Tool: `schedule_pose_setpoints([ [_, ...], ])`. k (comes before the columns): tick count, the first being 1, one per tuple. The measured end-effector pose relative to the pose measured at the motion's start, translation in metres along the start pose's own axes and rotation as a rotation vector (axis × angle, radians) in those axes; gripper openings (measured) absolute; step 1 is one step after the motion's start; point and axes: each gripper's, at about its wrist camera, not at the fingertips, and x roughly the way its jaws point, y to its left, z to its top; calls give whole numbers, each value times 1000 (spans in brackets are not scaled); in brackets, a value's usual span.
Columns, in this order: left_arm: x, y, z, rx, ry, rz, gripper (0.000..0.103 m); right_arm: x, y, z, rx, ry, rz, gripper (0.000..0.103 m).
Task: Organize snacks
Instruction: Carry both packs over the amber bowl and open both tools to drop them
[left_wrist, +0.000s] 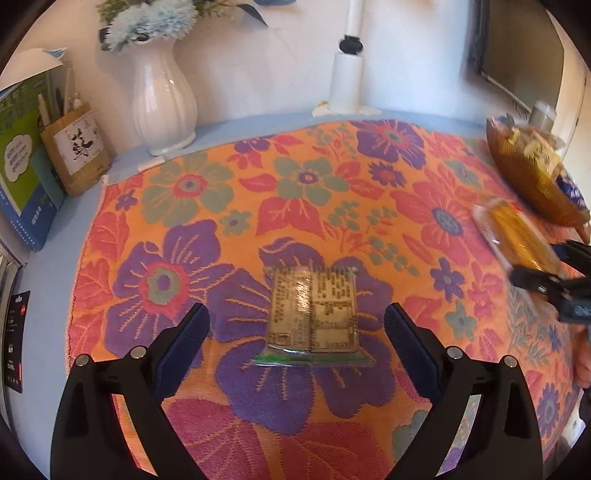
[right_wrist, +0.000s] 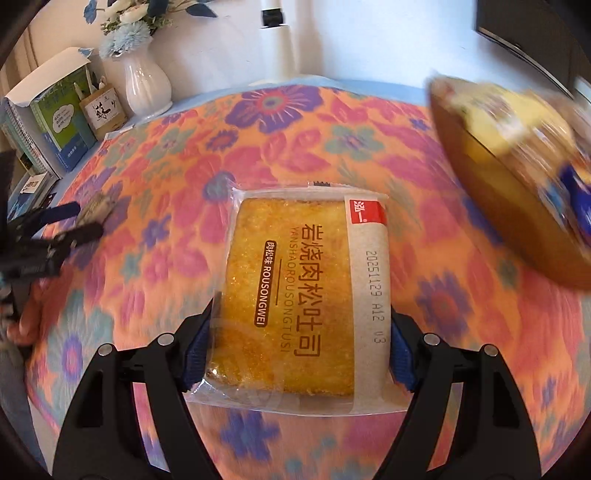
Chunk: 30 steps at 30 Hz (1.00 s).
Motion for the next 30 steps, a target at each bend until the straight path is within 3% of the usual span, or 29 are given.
schedule_pose_setpoints([
  [3, 4, -1, 0, 0, 15, 36, 91, -12, -4, -22, 49, -25, 12, 79],
  [5, 5, -2, 1, -2, 7, 88, 75, -20, -5, -32, 56, -37, 15, 81],
  [10, 6, -15, 0, 70, 2, 150, 74, -25, -7, -35, 69, -14, 37, 94],
  [14, 8, -1, 3, 5, 27, 83, 76, -21, 7, -36, 44, -25, -60, 91],
  [15, 8, 1, 3, -6, 31, 69, 75, -22, 10, -37, 39, -42, -94, 83],
  [16, 8, 0, 4, -1, 29, 63, 71, -23, 12, -38, 29, -56, -102, 80],
  [17, 8, -2, 4, 10, 26, 49, 54, -24, 14, -40, 23, -64, -108, 79],
  [18, 5, -7, 4, 33, 21, 20, 44, -26, 15, -41, 20, -65, -108, 78],
  [20, 3, -16, 3, 60, 23, 52, 43, -29, 19, -43, -13, -50, -101, 77],
  [22, -3, -29, 2, 100, 14, 51, 43, -35, 21, -43, -33, -48, -81, 77],
  [30, -62, -106, 25, 200, -132, -109, 43, -92, -21, -31, 91, -107, 121, 77],
])
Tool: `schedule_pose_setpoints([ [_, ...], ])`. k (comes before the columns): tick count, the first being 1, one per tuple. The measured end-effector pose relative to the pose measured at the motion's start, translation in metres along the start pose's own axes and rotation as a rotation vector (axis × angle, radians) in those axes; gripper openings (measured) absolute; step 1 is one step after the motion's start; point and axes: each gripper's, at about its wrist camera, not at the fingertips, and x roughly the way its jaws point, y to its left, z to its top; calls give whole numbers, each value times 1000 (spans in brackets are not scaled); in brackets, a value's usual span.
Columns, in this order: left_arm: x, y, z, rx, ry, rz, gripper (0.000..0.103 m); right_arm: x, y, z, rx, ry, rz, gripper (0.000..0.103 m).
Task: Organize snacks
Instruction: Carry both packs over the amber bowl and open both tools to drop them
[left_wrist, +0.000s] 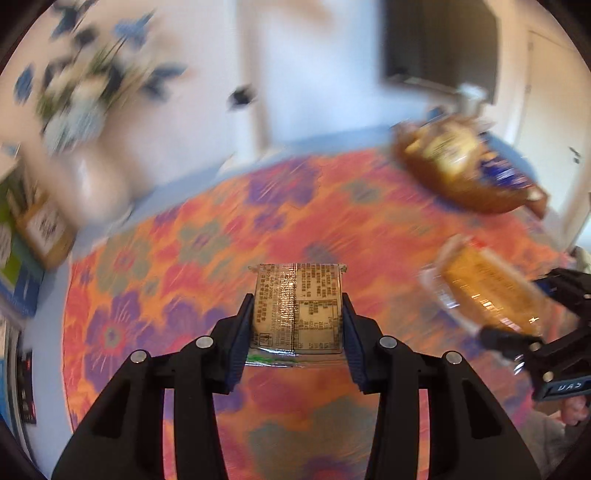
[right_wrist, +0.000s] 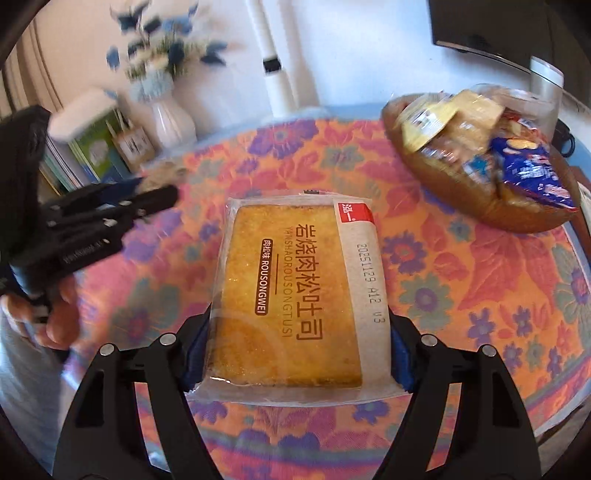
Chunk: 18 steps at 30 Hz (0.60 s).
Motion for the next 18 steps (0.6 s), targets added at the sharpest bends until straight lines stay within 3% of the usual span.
schedule_pose_setpoints([
  [6, -21, -51, 60, 35, -135, -192, 43, -64, -48, 30, 66, -137, 11, 77],
  [10, -5, -74, 108, 8, -169, -326, 43, -80, -100, 62, 148, -208, -8, 77],
  [13, 25, -107, 151, 56, -162, -327, 43, -80, -141, 89, 238, -271, -70, 77],
  [18, 77, -131, 212, 52, -137, -366, 43, -67, -174, 113, 303, -339, -137, 77],
])
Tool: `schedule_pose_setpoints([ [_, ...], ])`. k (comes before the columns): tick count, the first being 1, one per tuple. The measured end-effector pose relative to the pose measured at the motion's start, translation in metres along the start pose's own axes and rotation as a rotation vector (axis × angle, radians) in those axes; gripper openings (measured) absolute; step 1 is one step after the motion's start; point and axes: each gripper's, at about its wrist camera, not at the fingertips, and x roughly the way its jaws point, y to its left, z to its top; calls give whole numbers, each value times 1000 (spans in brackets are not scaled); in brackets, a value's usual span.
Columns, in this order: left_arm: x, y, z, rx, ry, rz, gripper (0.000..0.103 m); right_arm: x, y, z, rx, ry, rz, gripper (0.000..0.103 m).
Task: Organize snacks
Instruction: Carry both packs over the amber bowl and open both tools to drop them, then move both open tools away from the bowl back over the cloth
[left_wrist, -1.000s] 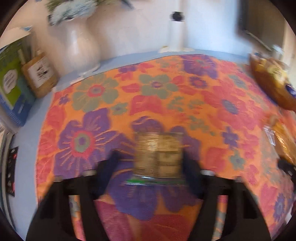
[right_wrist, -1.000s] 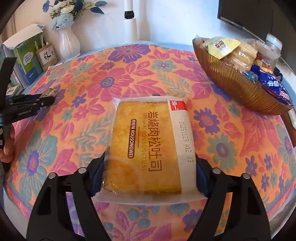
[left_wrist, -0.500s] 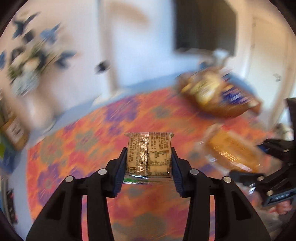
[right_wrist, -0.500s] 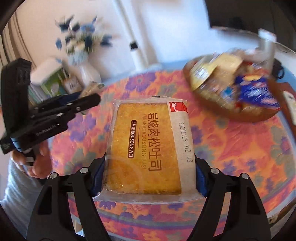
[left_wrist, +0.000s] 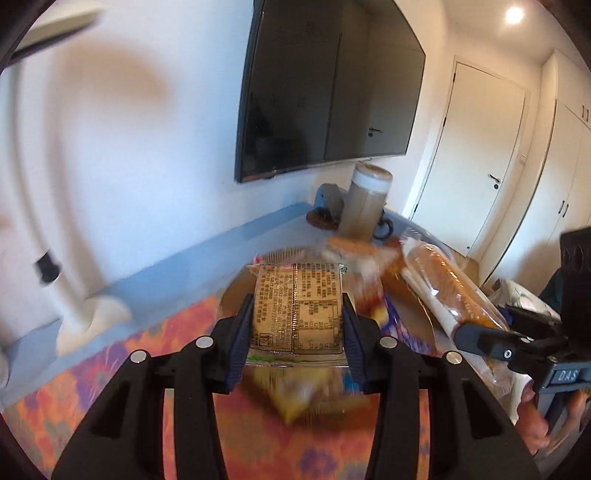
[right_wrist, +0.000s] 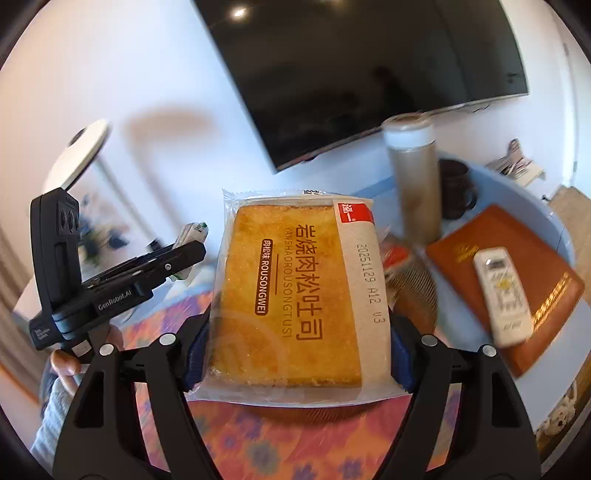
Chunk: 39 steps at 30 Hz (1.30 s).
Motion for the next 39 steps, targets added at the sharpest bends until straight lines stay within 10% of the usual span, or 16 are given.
schedule_pose_setpoints([
  [4, 39, 8, 21, -22, 10, -6, 44, 24, -7, -7, -4, -3, -52, 84],
  [7, 65, 20, 22, -58, 40, 4, 79, 29, -13, -11, -6, 20, -48, 81],
  [13, 69, 36, 8, -98, 84, 0, 62, 13, -22, -12, 11, 0, -61, 81],
  [27, -74, 40, -41, -95, -21, 55, 77, -35, 46, -36, -84, 0, 9, 81],
  [39, -209, 64, -147, -238, -115, 337, 87, 2, 160, -111, -267, 137, 115, 83],
])
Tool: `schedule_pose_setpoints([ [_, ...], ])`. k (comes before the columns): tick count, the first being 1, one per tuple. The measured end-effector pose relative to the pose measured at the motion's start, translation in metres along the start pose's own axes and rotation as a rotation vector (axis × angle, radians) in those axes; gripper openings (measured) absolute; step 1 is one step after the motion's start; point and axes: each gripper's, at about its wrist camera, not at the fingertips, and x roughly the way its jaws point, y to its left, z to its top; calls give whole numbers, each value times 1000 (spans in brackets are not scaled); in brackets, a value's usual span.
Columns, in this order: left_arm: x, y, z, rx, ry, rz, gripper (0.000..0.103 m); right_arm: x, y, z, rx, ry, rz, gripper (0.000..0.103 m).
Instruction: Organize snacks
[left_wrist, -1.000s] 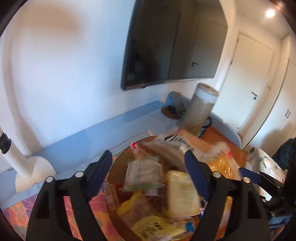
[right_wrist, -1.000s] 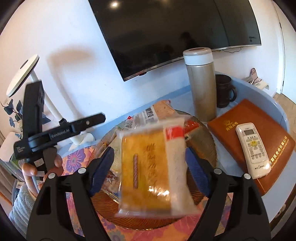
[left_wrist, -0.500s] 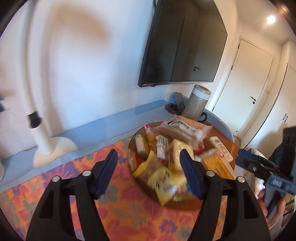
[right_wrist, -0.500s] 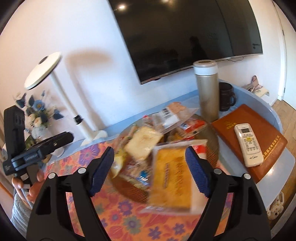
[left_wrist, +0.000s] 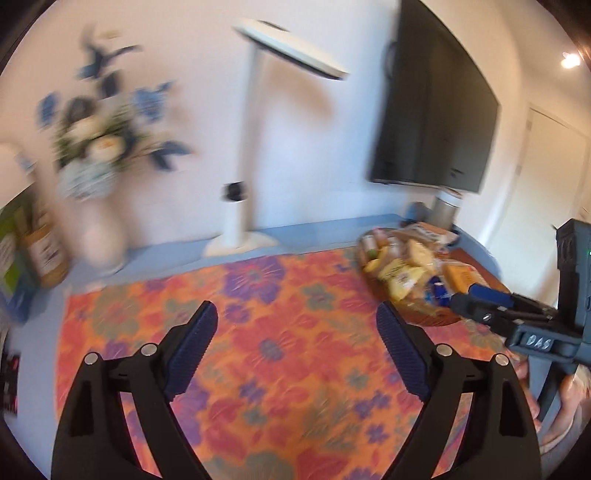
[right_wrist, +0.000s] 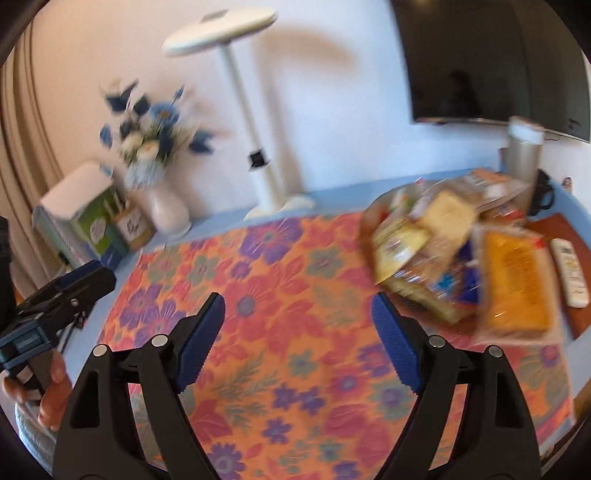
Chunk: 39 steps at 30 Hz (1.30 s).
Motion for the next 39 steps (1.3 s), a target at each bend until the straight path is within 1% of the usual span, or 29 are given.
schedule_pose_setpoints([
  [2, -7, 13, -14, -40, 5, 43, 87, 17, 14, -10, -23, 28, -27, 86],
  [5, -2, 24, -37, -72, 31, 121, 88, 43, 28, -28, -57, 61, -74, 89],
  [7, 12, 33, -56, -96, 63, 175, 91, 61, 33, -38, -88, 82, -112, 89],
  [9, 28, 40, -70, -113, 92, 227, 91, 74, 35, -45, -104, 91, -132, 89],
  [12, 46, 51, -85, -139, 118, 289, 91, 89, 35, -52, -127, 109, -166, 91],
  [15, 53, 56, -96, -128, 108, 356, 96, 97, 35, -58, -146, 124, -173, 92],
  [16, 54, 56, -99, -129, 107, 366, 97, 97, 35, -59, -147, 129, -170, 93],
  [19, 55, 59, -102, -137, 123, 359, 97, 97, 36, -60, -151, 121, -172, 97],
  [21, 53, 59, -102, -138, 116, 363, 98, 95, 35, -60, -150, 118, -163, 97],
  [25, 59, 62, -103, -148, 144, 359, 98, 95, 36, -61, -154, 115, -149, 100],
  [29, 62, 62, -104, -150, 161, 372, 98, 97, 35, -61, -146, 123, -141, 100],
  [33, 65, 63, -104, -155, 178, 398, 98, 98, 31, -61, -122, 139, -109, 100],
  [39, 64, 63, -104, -155, 175, 421, 98, 103, 27, -62, -104, 175, -83, 100],
])
